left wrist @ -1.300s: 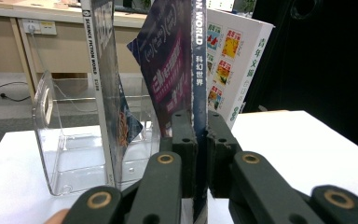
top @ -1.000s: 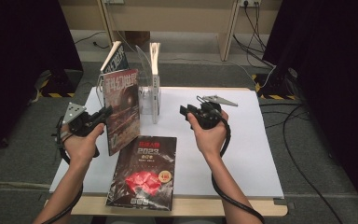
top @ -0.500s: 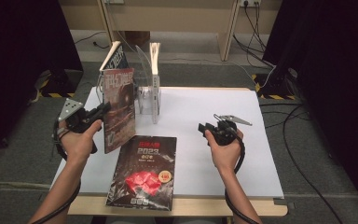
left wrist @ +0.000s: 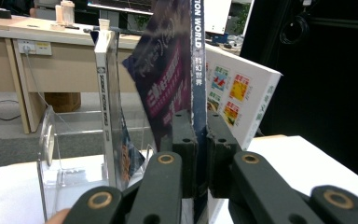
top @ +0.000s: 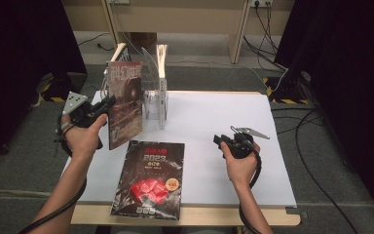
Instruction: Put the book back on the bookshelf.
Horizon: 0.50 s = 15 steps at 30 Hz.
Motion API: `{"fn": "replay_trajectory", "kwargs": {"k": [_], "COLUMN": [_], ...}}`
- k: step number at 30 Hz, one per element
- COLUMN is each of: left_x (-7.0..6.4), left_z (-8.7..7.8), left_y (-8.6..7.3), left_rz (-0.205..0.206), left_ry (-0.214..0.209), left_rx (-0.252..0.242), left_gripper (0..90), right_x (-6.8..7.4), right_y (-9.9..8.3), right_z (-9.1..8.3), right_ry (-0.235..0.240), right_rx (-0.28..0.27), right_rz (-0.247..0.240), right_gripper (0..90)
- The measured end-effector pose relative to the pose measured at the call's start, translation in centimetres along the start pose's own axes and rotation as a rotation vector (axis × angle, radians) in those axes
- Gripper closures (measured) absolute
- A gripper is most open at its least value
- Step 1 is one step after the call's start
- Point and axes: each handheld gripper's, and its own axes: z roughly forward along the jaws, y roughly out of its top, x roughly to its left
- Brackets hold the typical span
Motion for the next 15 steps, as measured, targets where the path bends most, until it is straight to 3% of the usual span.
{"fn": "replay_trajectory", "kwargs": {"k": [15], "left_x": [0.5], "left_z": [2.3], "left_y": [1.0], "left_rz": [0.017], "left_ry": [0.034], "left_rx": [-0.024], "left_gripper": [84.1], "right_x": [-1.3], "right_y": [-2.3], "right_z": [-0.2], "right_ry": [-0.028], "right_rx": [0.013], "right_rz": [0.011], "right_gripper": [63.1]}}
